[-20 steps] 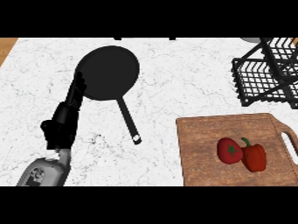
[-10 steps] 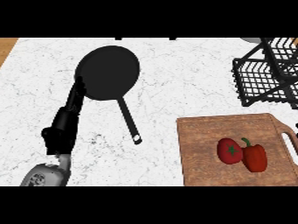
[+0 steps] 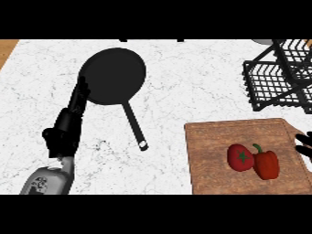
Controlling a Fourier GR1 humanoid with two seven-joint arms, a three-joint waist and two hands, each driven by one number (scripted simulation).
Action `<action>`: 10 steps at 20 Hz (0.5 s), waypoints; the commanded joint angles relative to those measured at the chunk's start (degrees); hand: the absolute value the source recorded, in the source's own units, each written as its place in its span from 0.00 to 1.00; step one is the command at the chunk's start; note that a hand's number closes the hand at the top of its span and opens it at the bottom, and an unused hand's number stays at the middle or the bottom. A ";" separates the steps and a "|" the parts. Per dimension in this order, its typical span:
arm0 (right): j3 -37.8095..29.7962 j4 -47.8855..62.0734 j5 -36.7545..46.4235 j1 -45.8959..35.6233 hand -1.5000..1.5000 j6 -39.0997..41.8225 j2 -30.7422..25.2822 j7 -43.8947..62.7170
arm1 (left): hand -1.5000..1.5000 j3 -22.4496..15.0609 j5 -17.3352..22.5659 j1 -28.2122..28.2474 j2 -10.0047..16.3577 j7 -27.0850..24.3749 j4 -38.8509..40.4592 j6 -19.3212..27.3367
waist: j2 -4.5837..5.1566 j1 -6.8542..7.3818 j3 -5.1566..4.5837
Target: Pick the bell pepper from the cutting board and place it in the tiered basket
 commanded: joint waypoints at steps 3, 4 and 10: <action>4.03 4.58 8.02 -2.00 0.00 -5.10 2.68 -6.60 | 0.50 -0.51 -1.18 2.28 -0.79 -0.03 -2.05 -1.45 | 0.03 0.25 -0.04; 1.83 -0.66 8.28 2.07 0.00 -3.89 3.16 -5.81 | 0.50 1.50 -0.79 -2.25 -1.55 0.03 2.28 -1.35 | 0.00 -0.26 -0.05; 0.71 13.43 11.61 -3.74 0.00 -7.56 3.53 -9.72 | 0.50 3.12 -0.52 -1.98 -1.60 -2.24 4.00 -3.26 | 0.11 0.15 -0.05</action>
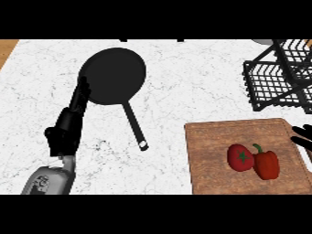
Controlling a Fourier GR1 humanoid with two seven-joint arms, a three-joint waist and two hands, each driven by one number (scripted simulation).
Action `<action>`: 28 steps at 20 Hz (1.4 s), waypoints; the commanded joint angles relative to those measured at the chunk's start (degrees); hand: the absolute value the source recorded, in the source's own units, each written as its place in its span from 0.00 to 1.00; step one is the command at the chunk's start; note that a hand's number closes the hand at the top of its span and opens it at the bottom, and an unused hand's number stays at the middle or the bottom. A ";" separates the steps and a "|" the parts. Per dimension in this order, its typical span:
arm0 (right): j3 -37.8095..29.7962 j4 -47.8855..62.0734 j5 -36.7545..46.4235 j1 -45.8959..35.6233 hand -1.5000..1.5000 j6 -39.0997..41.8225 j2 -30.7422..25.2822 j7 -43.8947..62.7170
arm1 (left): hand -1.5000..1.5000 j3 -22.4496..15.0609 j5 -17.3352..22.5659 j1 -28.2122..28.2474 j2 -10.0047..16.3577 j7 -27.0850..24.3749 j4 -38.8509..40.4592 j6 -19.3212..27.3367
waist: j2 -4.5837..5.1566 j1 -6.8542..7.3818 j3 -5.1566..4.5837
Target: Pick the bell pepper from the cutting board and place it in the tiered basket
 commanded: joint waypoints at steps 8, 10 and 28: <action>0.31 12.34 3.38 -4.10 0.00 -0.51 0.93 -7.34 | 0.50 0.20 -1.36 2.83 -1.04 1.00 -3.03 -1.57 | 0.00 0.19 -0.01; 5.03 10.41 6.05 -5.25 0.00 -0.90 3.98 -4.00 | 0.50 -0.46 -2.78 1.96 -2.70 1.03 -1.93 -0.17 | 0.02 0.24 -0.01; 8.75 19.19 10.91 -7.29 0.00 -3.83 7.11 -7.75 | 0.50 2.53 -4.23 -0.85 -4.37 -0.82 2.17 -1.60 | 0.03 0.02 -0.01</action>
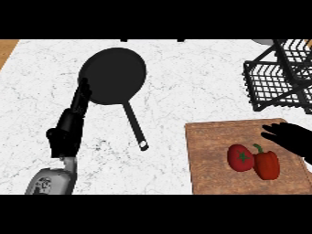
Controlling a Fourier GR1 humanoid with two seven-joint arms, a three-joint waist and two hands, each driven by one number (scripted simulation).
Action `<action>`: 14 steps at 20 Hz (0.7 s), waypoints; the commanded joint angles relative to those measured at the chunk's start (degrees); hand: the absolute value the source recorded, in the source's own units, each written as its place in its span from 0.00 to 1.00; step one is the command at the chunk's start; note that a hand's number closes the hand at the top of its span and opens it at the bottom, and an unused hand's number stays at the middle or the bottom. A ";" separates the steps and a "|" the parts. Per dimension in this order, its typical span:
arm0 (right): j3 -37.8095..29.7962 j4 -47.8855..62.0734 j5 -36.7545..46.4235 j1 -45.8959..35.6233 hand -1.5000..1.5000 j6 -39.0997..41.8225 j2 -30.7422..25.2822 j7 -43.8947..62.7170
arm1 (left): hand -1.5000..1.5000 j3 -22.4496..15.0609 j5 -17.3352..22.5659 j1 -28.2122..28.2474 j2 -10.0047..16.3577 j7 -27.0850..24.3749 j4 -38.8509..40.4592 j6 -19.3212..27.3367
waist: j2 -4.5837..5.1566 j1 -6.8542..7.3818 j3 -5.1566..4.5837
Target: Pick the bell pepper from the cutting board and place it in the tiered basket
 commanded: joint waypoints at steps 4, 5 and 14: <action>1.04 3.65 2.92 -4.30 0.00 2.98 2.49 -0.46 | 0.50 0.98 -0.63 -0.37 -0.36 -0.07 -0.57 -0.92 | 0.00 0.06 0.00; 2.42 -0.56 4.03 0.14 0.00 1.72 3.35 0.53 | 0.50 1.94 -0.37 -3.13 -1.40 -0.53 2.44 -0.01 | -0.02 -0.20 0.00; 3.72 3.91 6.02 -4.51 0.00 3.18 7.79 3.26 | 0.50 0.83 -0.75 1.54 -0.32 2.82 -4.34 -2.32 | -0.04 0.11 0.00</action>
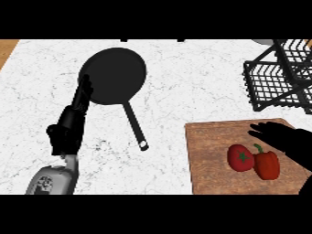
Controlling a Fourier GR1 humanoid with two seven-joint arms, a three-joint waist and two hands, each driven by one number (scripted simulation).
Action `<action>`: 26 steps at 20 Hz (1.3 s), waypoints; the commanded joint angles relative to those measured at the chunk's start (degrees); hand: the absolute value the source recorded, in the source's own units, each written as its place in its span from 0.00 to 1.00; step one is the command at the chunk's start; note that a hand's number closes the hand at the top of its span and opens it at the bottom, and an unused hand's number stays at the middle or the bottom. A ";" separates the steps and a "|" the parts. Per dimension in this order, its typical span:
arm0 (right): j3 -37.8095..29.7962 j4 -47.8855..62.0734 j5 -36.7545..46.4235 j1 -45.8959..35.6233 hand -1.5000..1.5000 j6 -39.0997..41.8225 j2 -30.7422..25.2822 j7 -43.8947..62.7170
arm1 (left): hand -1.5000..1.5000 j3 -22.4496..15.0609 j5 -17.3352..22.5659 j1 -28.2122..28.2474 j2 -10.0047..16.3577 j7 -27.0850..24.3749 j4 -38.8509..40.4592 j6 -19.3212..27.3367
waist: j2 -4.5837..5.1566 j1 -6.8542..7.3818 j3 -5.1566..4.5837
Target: Pick the bell pepper from the cutting board and place it in the tiered basket
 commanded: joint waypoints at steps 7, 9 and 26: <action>0.17 1.25 2.86 2.12 0.00 -1.46 1.35 -4.47 | 0.50 -0.18 -1.68 2.06 -1.78 -2.15 -0.02 0.70 | -0.02 -0.05 -0.01; 0.66 6.17 2.41 -3.98 0.00 1.65 3.76 -1.30 | 0.50 0.21 0.06 3.78 0.85 1.69 -5.04 -2.82 | -0.01 0.33 0.00; 0.31 12.15 9.64 0.62 1.00 -24.23 9.64 -8.66 | 0.50 0.77 -1.29 3.77 -1.27 -2.70 -0.62 -1.58 | 0.00 0.10 0.00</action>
